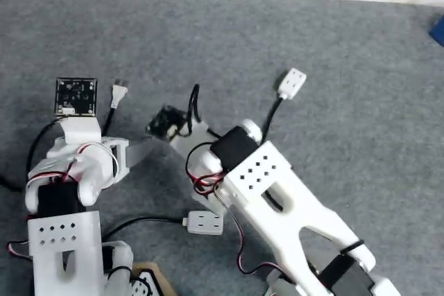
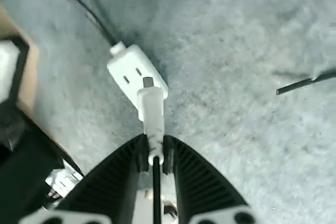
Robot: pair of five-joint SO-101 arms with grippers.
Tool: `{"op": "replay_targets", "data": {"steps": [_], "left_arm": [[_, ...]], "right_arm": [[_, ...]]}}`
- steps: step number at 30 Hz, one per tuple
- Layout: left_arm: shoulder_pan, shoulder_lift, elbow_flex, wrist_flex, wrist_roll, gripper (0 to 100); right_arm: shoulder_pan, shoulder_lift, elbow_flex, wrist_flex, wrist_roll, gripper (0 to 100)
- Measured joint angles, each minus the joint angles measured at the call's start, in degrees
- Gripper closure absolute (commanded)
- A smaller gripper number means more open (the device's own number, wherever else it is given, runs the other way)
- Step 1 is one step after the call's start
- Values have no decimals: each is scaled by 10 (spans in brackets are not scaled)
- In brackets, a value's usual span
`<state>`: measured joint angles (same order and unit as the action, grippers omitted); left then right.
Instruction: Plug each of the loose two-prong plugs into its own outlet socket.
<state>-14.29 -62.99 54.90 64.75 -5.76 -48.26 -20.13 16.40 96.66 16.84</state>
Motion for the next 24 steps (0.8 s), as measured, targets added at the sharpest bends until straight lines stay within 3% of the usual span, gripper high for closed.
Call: {"op": "replay_targets", "data": {"steps": [8, 15, 19, 24], "left_arm": [[-4, 0, 0, 0, -3, 589], [-4, 0, 3, 0, -4, 589], [-4, 0, 18, 0, -12, 589], [-4, 0, 20, -9, -12, 589]], "right_arm": [[-8, 0, 85, -11, 248, 991], [-49, 0, 152, -93, 311, 991], [-52, 0, 152, -97, 258, 992], [-55, 1, 133, -69, 17, 992]]}}
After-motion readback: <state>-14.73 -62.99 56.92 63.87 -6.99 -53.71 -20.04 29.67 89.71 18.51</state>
